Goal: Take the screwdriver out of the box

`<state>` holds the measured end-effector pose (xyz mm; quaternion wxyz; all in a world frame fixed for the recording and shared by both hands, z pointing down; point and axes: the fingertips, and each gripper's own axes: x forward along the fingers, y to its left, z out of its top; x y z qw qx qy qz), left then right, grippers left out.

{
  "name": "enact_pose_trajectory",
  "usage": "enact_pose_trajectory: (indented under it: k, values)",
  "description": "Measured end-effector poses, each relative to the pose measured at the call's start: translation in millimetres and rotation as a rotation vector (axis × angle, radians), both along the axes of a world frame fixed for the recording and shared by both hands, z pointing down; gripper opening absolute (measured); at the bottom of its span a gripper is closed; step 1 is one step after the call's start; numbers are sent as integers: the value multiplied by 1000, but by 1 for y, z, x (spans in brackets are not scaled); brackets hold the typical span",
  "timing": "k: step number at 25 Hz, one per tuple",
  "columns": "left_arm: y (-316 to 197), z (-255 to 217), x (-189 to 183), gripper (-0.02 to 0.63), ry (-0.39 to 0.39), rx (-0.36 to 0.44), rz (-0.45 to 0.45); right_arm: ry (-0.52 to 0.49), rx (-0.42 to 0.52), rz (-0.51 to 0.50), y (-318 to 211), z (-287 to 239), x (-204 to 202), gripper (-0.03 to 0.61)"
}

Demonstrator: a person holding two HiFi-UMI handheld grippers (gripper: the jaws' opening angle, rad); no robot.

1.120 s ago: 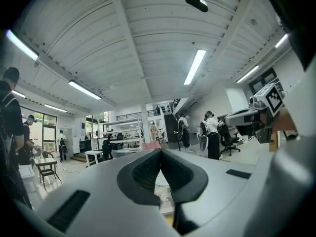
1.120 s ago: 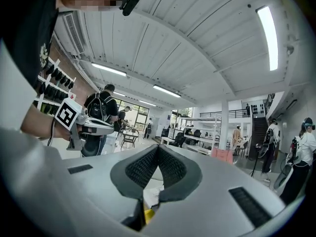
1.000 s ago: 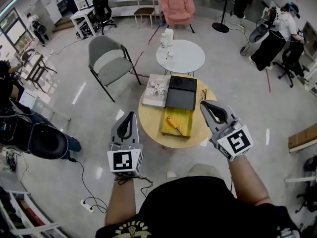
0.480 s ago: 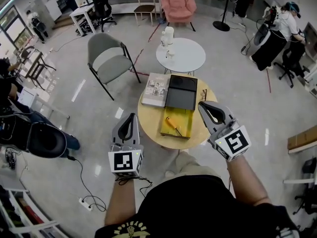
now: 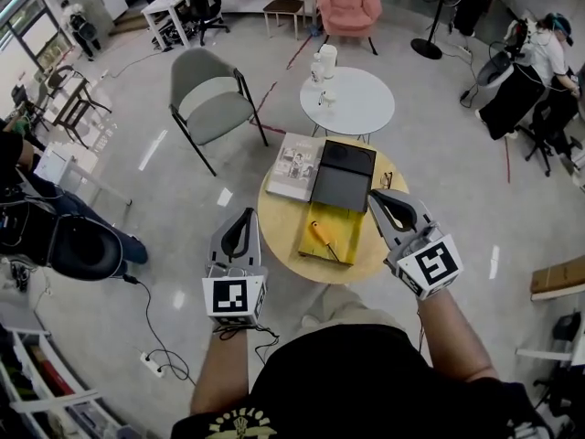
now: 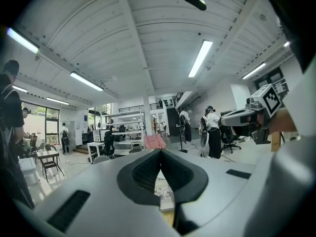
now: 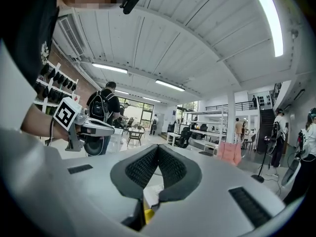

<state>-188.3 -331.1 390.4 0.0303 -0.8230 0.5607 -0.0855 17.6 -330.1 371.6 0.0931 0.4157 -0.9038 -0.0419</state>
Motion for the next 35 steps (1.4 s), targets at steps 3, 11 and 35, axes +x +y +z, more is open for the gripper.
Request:
enact_pose_trajectory:
  k: [3,11,35]
  values:
    - [-12,5,3,14,-6,-1,-4,-1,-6,-9,-14,8,2,15]
    - [-43,17,19,14,-10,-17,3,11,-60,-29,-45,34,8,15]
    - [-78,64,43,14,-21,-103,32,79,-276,-98,-83,151,-19,17]
